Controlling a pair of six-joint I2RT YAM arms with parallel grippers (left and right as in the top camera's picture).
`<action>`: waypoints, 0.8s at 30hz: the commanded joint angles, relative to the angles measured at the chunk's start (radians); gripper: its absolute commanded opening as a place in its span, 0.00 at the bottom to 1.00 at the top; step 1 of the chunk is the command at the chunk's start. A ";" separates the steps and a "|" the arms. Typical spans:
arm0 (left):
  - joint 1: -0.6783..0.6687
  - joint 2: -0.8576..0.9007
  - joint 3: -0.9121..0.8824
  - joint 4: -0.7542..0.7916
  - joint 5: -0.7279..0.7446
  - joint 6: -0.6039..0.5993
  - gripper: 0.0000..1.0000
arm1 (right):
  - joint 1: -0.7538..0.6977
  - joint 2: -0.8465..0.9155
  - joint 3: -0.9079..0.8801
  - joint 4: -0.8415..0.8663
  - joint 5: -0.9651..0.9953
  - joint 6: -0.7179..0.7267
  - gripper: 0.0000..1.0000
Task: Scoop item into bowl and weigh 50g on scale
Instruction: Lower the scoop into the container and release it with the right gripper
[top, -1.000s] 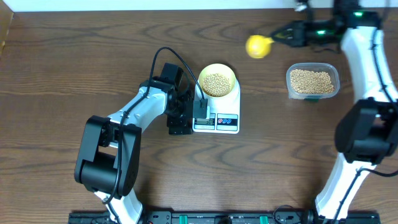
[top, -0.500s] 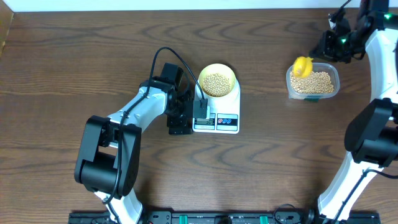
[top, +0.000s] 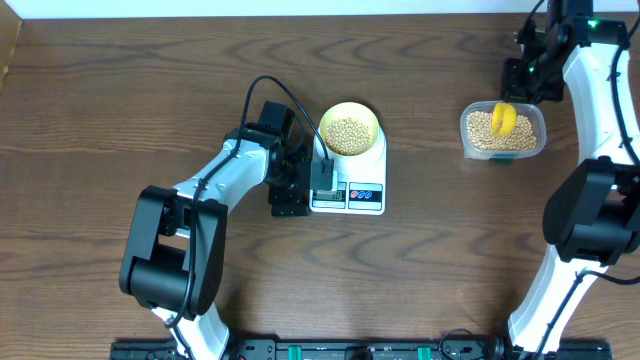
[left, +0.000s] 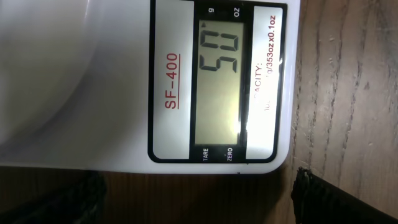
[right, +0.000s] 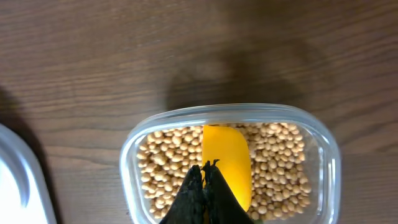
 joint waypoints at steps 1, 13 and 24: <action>0.001 0.006 -0.013 -0.002 -0.002 -0.008 0.98 | 0.005 0.030 -0.009 0.005 0.026 0.003 0.01; 0.001 0.006 -0.013 -0.002 -0.002 -0.008 0.98 | 0.018 0.045 -0.009 0.009 -0.127 0.003 0.01; 0.001 0.006 -0.013 -0.002 -0.002 -0.009 0.98 | 0.044 0.049 -0.009 0.009 -0.130 -0.012 0.01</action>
